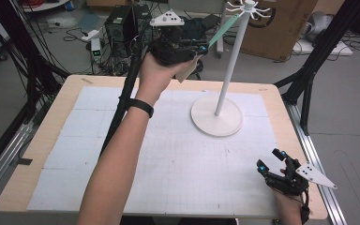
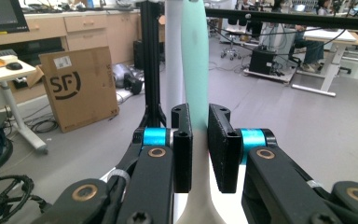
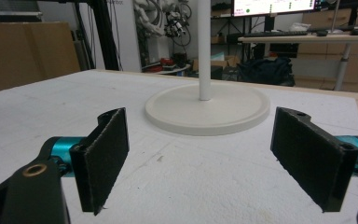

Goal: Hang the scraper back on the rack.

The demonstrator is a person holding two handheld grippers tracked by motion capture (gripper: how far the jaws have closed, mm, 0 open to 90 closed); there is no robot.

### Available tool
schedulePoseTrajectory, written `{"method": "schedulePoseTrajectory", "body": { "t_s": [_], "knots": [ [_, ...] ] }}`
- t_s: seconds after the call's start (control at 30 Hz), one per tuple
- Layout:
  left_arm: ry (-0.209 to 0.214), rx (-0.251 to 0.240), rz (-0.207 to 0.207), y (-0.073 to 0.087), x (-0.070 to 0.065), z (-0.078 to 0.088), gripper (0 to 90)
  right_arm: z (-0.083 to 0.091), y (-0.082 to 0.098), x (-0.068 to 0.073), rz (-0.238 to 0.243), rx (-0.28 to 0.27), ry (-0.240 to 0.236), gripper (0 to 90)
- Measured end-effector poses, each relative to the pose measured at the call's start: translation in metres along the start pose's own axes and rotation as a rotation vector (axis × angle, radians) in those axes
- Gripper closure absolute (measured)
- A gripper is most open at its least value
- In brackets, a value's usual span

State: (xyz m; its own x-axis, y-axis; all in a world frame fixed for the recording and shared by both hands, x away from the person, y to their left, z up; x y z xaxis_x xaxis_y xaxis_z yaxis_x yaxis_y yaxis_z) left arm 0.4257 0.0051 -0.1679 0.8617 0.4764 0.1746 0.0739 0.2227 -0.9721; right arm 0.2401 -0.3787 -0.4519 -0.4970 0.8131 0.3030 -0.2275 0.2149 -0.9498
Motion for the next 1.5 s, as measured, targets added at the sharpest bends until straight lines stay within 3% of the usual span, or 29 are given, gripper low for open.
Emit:
{"method": "schedulePoseTrajectory", "body": {
  "t_s": [0.3,0.4,0.47,0.5,0.63,0.73,1.07,1.3,1.5],
  "knots": [
    [-0.011,0.002,-0.010,0.002,-0.002,-0.004,76.6,0.000,0.000,-0.001,0.005,0.004,-0.001,18.1],
    [0.005,-0.014,-0.011,0.003,-0.002,0.002,57.6,0.000,0.000,-0.001,0.005,0.003,-0.003,18.1],
    [0.002,-0.015,-0.020,0.007,-0.003,0.009,51.2,0.000,0.000,-0.001,0.005,0.004,-0.003,18.1],
    [0.006,-0.019,-0.020,0.009,-0.004,0.013,42.3,0.000,0.000,-0.001,0.003,0.004,-0.004,18.1],
    [0.031,-0.044,-0.033,0.021,-0.007,0.037,37.0,0.000,0.000,-0.001,0.002,0.009,-0.001,18.1],
    [0.040,-0.062,-0.066,0.033,-0.010,0.062,34.0,0.000,0.000,-0.001,0.008,0.010,0.000,18.1],
    [0.063,-0.121,-0.077,0.095,-0.018,0.153,28.1,-0.001,-0.001,-0.001,-0.004,0.017,0.010,18.1],
    [0.034,-0.108,-0.095,0.152,-0.030,0.198,22.4,-0.002,-0.001,-0.001,-0.010,0.026,0.011,18.1],
    [0.025,-0.101,-0.087,0.205,-0.043,0.230,21.1,-0.002,0.000,0.000,0.017,0.020,0.012,18.0]
  ]
}}
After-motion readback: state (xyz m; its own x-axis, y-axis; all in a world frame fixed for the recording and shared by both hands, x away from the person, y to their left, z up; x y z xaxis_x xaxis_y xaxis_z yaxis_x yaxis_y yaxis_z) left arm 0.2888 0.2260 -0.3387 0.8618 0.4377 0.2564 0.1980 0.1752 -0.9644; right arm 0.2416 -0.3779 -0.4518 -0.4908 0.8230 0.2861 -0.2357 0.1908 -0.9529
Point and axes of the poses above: each handheld gripper's, and its own axes: z roughly backward along the jaws, y roughly out of its underside, x roughly to its left, the point moved 1 cm from there along -z, roughly forward along the jaws, and after that the axes turned 12 degrees about -z, right-handed, at the moved point
